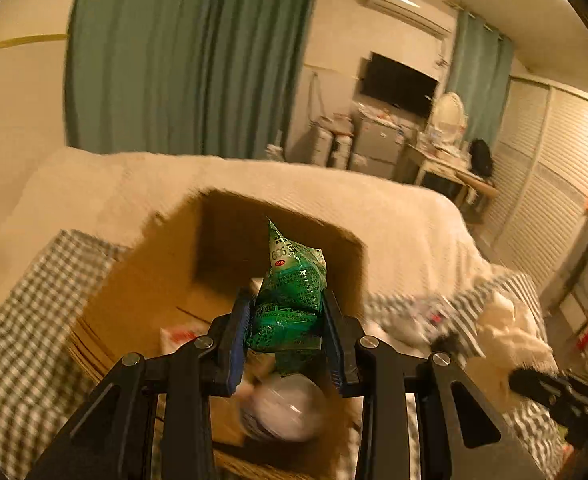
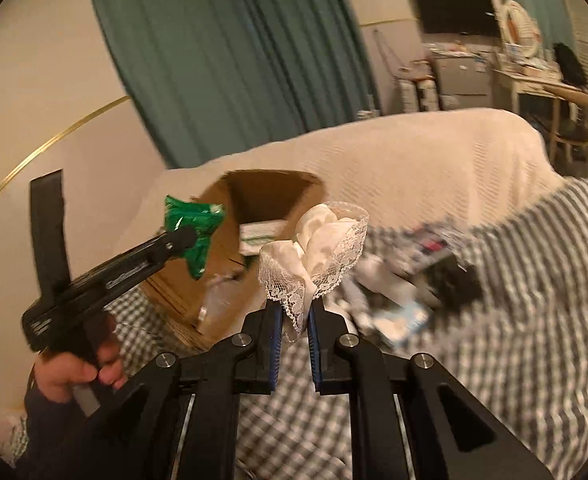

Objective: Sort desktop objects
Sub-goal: 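Carry the green packet and lace cloth into the cardboard box and release both, then move both tools back over the remaining clutter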

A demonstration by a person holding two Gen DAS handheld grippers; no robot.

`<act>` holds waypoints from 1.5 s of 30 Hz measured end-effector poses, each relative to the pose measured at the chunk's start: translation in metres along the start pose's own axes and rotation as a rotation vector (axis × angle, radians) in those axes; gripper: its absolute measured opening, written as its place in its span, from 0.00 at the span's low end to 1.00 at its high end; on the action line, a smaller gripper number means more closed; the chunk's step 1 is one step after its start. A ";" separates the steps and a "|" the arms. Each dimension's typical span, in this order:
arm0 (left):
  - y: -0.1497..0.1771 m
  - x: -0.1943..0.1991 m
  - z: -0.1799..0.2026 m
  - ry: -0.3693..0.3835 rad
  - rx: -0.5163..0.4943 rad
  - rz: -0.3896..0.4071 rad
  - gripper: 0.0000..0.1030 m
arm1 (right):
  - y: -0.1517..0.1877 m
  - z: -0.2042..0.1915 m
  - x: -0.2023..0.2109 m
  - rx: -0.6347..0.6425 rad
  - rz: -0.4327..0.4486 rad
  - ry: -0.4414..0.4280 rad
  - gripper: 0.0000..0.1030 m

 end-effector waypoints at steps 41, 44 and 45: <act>0.040 -0.032 -0.052 -0.035 0.052 -0.016 0.78 | -0.020 0.013 -0.064 0.028 -0.022 0.126 0.41; 0.045 -0.017 -0.025 -0.009 0.003 -0.009 0.78 | -0.012 0.049 -0.023 -0.012 0.003 0.202 0.41; 0.046 -0.012 -0.015 -0.001 -0.013 -0.009 0.78 | -0.009 0.060 -0.009 -0.028 0.013 0.226 0.41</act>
Point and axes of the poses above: each gripper's, at about its wrist camera, not at the fingertips, and x roughly against the way its jaws point, z to its right, y to its underside, the point moved 6 cm from there along -x, roughly the way its jaws point, and after that the axes turned 7 degrees about -y, right-handed, at the moved point
